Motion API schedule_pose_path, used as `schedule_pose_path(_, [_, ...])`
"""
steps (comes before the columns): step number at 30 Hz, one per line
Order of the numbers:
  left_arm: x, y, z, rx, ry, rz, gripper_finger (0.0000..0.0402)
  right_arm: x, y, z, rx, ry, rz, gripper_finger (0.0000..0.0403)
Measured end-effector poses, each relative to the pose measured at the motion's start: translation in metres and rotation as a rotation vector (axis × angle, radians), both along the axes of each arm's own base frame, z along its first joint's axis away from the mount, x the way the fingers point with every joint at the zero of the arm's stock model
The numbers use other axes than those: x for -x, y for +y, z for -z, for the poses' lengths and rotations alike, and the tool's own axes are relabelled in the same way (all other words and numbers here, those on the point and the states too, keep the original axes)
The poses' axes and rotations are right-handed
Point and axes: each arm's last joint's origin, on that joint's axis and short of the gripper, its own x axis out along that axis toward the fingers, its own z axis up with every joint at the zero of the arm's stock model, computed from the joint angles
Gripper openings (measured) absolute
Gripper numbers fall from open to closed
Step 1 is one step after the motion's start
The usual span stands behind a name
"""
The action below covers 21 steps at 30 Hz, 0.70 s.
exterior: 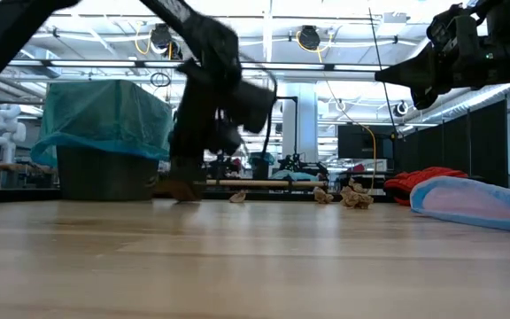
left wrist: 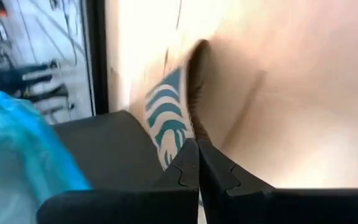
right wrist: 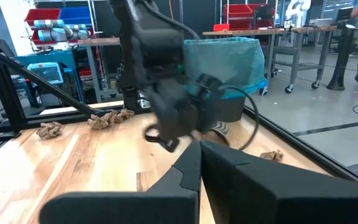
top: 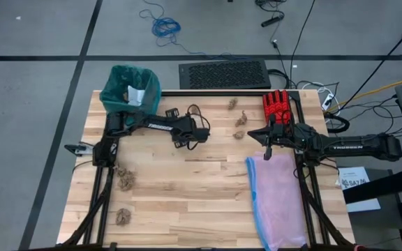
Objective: Place trash/remove bag and relplace
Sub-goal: Put the brown paper into the black trash bin
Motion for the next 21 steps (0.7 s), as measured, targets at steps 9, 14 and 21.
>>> schedule_pose_path(9, [0.006, -0.052, -0.107, -0.101, -0.365, 0.115, 0.0001, 0.000, 0.000, -0.001, 0.001, -0.007, 0.000, 0.0000])
schedule_pose_path(14, [0.034, -0.058, -0.175, -0.194, -0.573, 0.090, 0.0000, 0.000, 0.000, -0.001, -0.008, -0.009, 0.000, 0.0000])
schedule_pose_path(21, [0.057, -0.058, -0.206, -0.018, -0.753, 0.029, 0.0006, 0.000, 0.000, 0.000, -0.020, 0.002, -0.004, 0.0000])
